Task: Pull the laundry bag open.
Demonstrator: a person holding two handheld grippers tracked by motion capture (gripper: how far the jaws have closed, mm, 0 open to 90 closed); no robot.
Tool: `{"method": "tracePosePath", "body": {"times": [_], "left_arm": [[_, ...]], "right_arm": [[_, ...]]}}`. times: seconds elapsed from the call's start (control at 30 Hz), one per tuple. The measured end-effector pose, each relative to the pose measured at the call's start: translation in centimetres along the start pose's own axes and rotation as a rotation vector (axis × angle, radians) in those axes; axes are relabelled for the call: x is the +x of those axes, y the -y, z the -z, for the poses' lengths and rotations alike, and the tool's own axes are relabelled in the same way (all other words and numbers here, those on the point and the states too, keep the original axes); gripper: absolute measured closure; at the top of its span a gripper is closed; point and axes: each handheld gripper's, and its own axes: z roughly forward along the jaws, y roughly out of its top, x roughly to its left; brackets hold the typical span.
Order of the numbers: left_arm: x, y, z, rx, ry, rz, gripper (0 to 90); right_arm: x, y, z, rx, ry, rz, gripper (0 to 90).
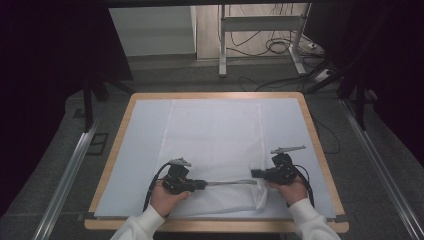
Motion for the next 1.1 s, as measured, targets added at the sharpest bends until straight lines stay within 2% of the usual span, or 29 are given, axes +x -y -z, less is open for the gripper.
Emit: {"method": "tracePosePath", "body": {"times": [0.37,0.47,0.53,0.87,1.1], "left_arm": [[0.1,0.1,0.1,-0.001,-0.005,0.002,87.0],[0.2,0.1,0.2,-0.003,-0.014,0.003,87.0],[0.4,0.3,0.3,0.0,-0.035,0.0,87.0],[1.6,1.1,1.8,-0.019,-0.05,0.034,87.0],[2.1,1.7,2.8,-0.022,-0.063,0.039,86.9]], "right_arm": [[0.0,0.0,0.1,-0.001,0.002,0.004,88.3],[0.0,0.0,0.1,-0.002,0.003,0.003,88.3],[-0.1,-0.1,0.2,-0.005,0.012,0.001,88.3],[-0.4,0.0,0.4,-0.011,0.02,-0.005,88.3],[-0.4,0.0,0.4,-0.009,0.021,-0.005,88.3]]}}
